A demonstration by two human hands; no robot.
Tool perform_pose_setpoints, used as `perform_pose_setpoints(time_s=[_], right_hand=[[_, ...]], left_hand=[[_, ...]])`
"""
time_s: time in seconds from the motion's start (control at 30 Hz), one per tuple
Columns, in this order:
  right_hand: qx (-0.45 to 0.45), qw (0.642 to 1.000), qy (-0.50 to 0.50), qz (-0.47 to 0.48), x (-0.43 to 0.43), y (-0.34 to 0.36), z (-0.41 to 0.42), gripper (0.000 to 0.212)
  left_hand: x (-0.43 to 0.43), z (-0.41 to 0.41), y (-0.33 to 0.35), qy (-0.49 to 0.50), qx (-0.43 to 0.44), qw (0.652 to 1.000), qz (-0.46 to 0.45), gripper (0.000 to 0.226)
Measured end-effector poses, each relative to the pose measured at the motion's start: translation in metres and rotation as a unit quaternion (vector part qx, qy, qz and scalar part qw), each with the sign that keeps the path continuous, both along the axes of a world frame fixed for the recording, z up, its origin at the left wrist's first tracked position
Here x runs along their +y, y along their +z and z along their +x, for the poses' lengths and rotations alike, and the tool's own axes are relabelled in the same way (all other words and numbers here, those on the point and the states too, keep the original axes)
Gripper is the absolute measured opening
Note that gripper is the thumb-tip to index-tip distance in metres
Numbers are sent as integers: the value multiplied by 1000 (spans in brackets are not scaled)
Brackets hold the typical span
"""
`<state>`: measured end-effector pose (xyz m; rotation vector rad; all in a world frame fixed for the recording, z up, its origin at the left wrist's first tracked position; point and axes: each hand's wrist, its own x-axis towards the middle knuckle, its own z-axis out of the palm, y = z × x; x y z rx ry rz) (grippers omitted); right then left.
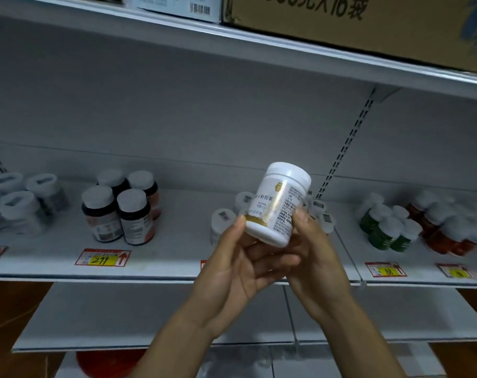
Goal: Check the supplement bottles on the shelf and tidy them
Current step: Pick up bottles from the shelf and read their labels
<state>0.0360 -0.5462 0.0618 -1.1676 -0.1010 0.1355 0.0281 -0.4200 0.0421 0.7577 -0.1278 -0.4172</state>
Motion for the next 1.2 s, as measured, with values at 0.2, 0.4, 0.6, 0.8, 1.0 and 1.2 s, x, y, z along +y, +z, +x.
perform_pose_setpoints(time_s=[0.2,0.4,0.6,0.8,1.0,1.2], right_hand=[[-10,999,-42,-19,10,5,-2,71],[-60,984,-140,-94,26,8,-7,56],[-39,984,-136,-107,42,9,-9,58],[20,992,-91,-89,46,22,-9,62],[-7,993,-83,-87,46,18,-13,45],[-80,988,-65,-119,51,12,-17,42]], left_hand=[[5,0,-2,-4,26,1000,-15,54],[16,-4,-1,78,25,993,84,50],[26,-7,0,46,64,997,-5,52],[25,-14,-2,36,86,995,-28,51],[25,-20,4,38,129,989,-56,47],[28,-21,10,57,169,979,-96,57]])
